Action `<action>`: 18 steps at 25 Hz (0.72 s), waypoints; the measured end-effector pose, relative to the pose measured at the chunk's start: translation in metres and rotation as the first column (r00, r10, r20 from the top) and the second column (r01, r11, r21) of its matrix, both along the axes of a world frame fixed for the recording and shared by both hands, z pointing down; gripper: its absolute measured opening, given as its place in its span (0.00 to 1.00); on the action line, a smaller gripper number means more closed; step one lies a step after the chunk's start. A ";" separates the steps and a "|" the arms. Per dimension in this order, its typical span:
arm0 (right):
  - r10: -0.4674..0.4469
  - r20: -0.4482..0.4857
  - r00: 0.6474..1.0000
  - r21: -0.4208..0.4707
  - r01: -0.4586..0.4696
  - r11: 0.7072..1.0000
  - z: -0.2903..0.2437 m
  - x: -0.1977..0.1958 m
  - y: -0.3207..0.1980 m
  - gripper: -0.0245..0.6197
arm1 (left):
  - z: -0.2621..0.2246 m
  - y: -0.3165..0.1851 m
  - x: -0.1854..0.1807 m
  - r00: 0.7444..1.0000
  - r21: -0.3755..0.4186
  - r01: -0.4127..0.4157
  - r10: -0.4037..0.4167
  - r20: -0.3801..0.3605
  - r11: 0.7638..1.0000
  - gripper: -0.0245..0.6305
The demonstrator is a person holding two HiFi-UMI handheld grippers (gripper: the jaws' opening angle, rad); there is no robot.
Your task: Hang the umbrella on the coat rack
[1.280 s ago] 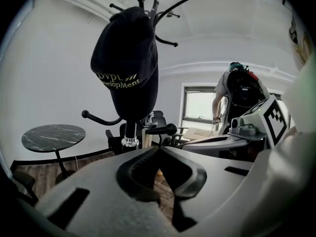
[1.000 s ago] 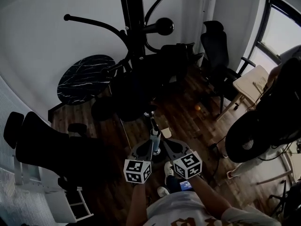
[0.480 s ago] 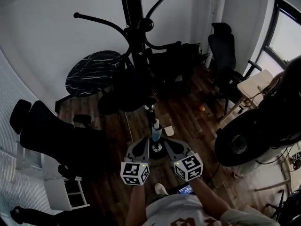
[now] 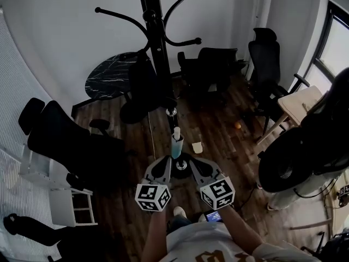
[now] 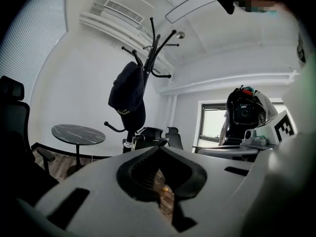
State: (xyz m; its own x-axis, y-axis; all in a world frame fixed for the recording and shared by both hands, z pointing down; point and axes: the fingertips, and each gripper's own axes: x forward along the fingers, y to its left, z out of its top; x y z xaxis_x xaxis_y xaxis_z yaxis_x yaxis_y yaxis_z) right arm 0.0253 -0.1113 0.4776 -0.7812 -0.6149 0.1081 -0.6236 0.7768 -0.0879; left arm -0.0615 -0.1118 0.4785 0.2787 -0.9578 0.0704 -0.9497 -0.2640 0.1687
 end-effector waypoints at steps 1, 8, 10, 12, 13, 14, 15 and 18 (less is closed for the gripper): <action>-0.003 0.005 1.000 0.005 0.003 1.000 0.000 0.002 0.002 0.05 | -0.002 0.003 0.001 1.000 0.016 0.009 -0.009 0.003 1.000 0.07; -0.032 -0.001 0.999 -0.002 0.032 0.999 0.007 0.005 0.012 0.05 | 0.001 0.021 -0.002 0.999 0.014 0.053 -0.054 0.006 0.998 0.07; -0.036 -0.003 0.999 -0.001 0.036 0.999 0.006 0.008 0.012 0.05 | -0.002 0.021 0.001 0.999 0.022 0.054 -0.055 0.001 0.998 0.07; -0.038 -0.005 0.999 -0.005 0.038 0.999 0.007 0.010 0.013 0.05 | -0.003 0.022 0.004 0.999 0.025 0.054 -0.054 0.002 0.998 0.07; -0.039 -0.007 0.999 -0.006 0.039 0.999 0.007 0.010 0.014 0.05 | -0.002 0.022 0.004 0.999 0.024 0.054 -0.054 0.004 0.998 0.07; -0.041 -0.009 0.999 -0.006 0.041 0.999 0.008 0.011 0.016 0.05 | -0.002 0.023 0.005 0.998 0.024 0.056 -0.056 0.003 0.998 0.07; -0.044 -0.010 0.999 -0.006 0.043 0.999 0.008 0.012 0.017 0.05 | -0.002 0.024 0.005 0.998 0.025 0.058 -0.058 -0.001 0.998 0.07; -0.043 -0.013 0.999 0.000 0.043 0.999 0.008 0.015 0.019 0.05 | -0.006 0.026 0.008 0.998 0.047 0.055 -0.054 -0.028 0.997 0.07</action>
State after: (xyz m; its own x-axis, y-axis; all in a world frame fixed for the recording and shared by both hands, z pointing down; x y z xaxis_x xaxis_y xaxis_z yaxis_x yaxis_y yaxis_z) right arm 0.0399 -0.0920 0.4858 -0.8054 -0.5807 0.1187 -0.5907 0.8030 -0.0797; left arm -0.0535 -0.0862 0.4720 0.2269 -0.9738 0.0170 -0.9582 -0.2201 0.1827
